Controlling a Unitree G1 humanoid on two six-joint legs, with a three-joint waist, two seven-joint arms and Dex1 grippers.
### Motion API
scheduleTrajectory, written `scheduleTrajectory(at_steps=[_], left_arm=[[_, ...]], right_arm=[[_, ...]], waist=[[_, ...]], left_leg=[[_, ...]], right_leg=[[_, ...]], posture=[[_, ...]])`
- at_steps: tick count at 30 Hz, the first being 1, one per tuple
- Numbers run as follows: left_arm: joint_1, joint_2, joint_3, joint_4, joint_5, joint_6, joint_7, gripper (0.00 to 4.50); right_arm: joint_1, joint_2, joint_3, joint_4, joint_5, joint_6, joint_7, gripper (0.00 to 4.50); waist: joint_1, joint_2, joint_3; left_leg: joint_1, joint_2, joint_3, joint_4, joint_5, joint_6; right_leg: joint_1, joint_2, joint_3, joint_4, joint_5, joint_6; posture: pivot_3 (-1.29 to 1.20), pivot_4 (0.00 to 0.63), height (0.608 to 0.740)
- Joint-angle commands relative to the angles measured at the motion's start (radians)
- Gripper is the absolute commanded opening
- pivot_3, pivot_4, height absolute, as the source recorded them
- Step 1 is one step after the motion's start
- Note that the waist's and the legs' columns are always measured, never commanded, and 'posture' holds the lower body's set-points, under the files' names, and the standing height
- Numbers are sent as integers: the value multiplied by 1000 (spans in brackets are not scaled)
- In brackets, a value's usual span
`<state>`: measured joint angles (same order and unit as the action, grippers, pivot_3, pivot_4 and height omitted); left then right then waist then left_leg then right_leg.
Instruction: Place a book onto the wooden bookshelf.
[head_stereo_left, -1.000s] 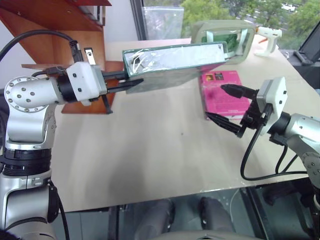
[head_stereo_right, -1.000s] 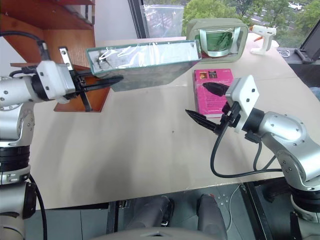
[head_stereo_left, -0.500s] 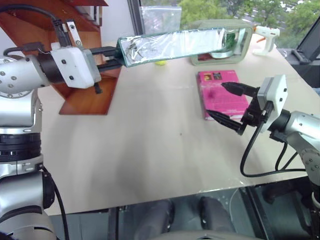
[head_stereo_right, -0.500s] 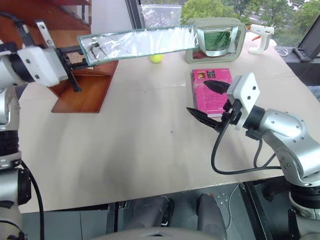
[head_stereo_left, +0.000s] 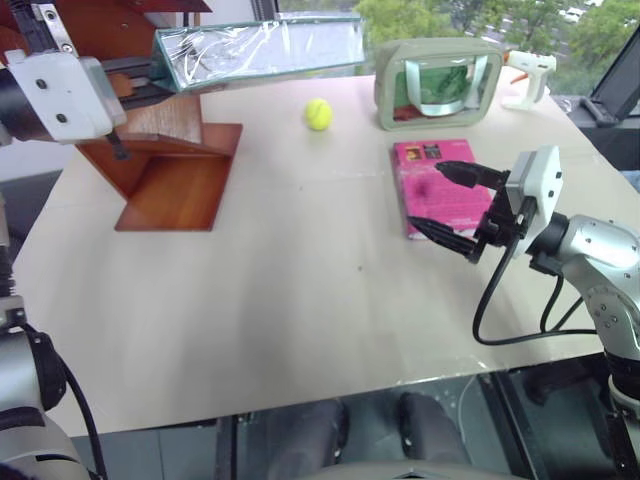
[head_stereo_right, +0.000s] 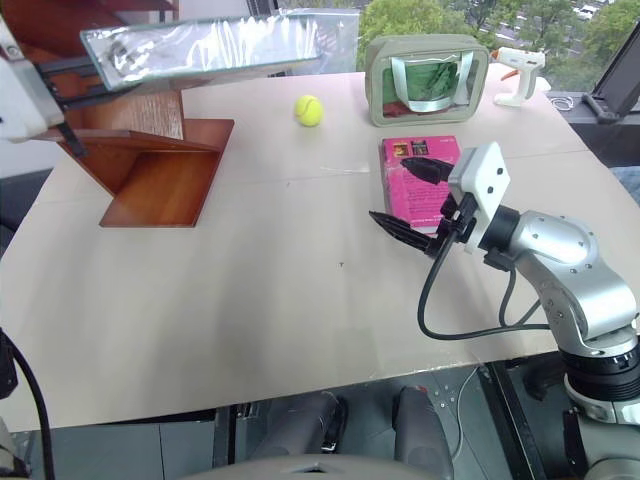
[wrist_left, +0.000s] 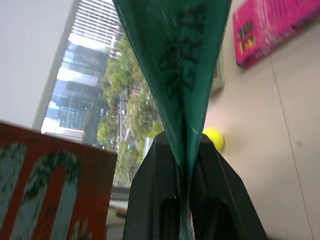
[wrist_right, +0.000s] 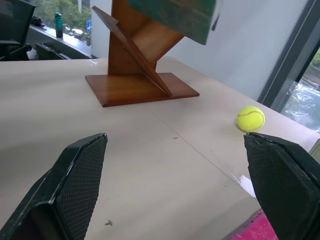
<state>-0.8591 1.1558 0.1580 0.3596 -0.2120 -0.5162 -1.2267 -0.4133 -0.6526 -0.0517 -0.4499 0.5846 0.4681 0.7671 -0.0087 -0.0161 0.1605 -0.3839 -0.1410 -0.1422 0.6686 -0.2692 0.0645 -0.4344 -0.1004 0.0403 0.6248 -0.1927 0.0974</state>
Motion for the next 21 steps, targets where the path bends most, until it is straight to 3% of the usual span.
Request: scheduleTrajectory(at_steps=[1, 10, 21], left_arm=[[-17, 96, 52, 12, -40, -6, -65, 144], [-24, 297, 18, 188, 51, -52, -137, 144], [-253, 229, -204, 402, 374, -59, -39, 144]], right_arm=[[-36, 7, -11, 4, -1, -31, 19, 4500], [-94, -5, -28, 52, -4, -42, 71, 4500], [-75, -56, -79, -60, 18, 5, 49, 4500]], waist=[[-3, 0, 0], [-8, 2, 3], [-5, 2, 3]], left_leg=[[0, 0, 0, 0, 0, 0], [0, 2, 1, -1, 0, 0], [-2, 2, 1, 0, 0, 0]], right_leg=[[0, 0, 0, 0, 0, 0], [-3, 3, 1, 1, 0, 0], [-4, 3, 0, 1, 0, 0]], posture=[[0, 150, 740], [0, 150, 740], [0, 150, 740]])
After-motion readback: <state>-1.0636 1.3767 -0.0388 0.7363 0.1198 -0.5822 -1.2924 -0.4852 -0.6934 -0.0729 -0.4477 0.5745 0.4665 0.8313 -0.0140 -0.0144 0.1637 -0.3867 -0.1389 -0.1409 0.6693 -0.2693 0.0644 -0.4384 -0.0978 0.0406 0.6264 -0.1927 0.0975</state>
